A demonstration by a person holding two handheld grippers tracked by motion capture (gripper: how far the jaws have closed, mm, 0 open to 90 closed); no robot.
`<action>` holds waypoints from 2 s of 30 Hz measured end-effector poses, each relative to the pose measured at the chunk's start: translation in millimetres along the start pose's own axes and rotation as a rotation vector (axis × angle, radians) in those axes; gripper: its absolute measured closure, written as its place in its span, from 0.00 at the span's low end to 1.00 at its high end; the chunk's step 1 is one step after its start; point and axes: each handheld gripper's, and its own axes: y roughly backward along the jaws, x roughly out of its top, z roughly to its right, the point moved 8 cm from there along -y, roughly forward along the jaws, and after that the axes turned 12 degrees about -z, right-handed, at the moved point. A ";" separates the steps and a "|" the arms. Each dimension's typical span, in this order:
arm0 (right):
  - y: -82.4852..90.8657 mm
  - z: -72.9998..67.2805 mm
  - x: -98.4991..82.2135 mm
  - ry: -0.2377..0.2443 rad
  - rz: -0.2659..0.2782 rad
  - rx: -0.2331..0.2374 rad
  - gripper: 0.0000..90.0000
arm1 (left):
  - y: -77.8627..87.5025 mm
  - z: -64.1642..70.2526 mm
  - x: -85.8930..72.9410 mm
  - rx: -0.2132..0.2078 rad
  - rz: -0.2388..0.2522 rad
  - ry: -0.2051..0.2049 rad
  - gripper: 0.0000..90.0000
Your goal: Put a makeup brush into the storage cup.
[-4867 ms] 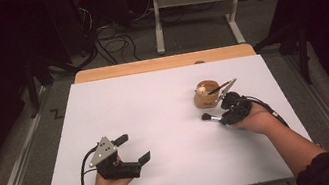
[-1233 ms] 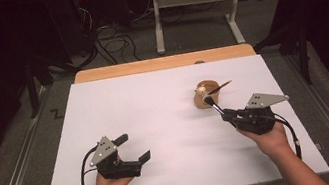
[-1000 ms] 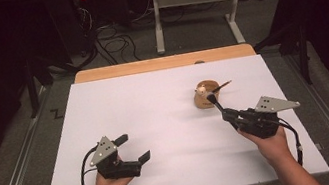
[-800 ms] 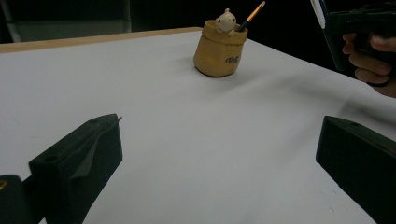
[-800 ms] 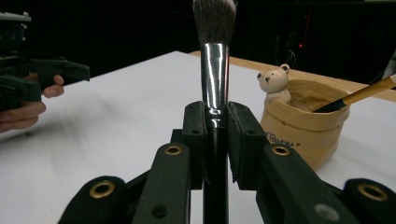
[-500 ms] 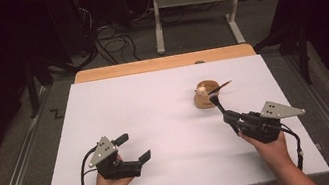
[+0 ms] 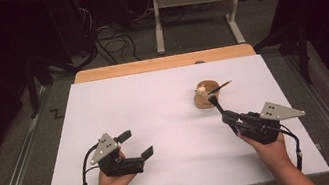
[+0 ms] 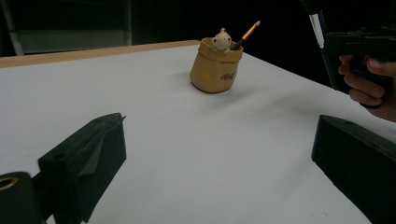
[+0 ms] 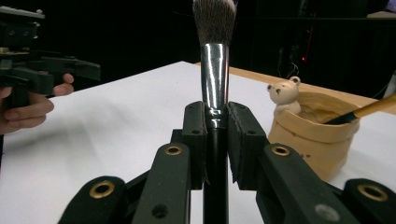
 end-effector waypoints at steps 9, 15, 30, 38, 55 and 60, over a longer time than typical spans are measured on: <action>-4.9 -14.4 4.7 0.024 0.013 0.038 0.89 | -15.6 14.8 16.6 -0.046 0.008 -0.011 0.20; -8.6 -23.3 6.6 0.032 0.011 0.059 0.89 | -31.0 32.4 29.2 -0.108 0.013 -0.039 0.30; -19.1 -43.9 9.5 0.065 0.008 0.110 0.89 | -58.7 68.6 59.0 -0.179 0.018 -0.073 0.34; -26.6 -56.9 10.8 0.094 0.004 0.137 0.89 | -65.7 83.3 71.3 -0.243 0.032 -0.068 0.43; -32.4 -64.7 11.3 0.119 0.019 0.147 0.88 | -70.3 87.7 77.2 -0.305 0.028 -0.024 0.69; -32.6 -63.7 10.4 0.133 0.017 0.129 0.88 | -70.0 87.6 77.9 -0.314 0.031 -0.015 0.82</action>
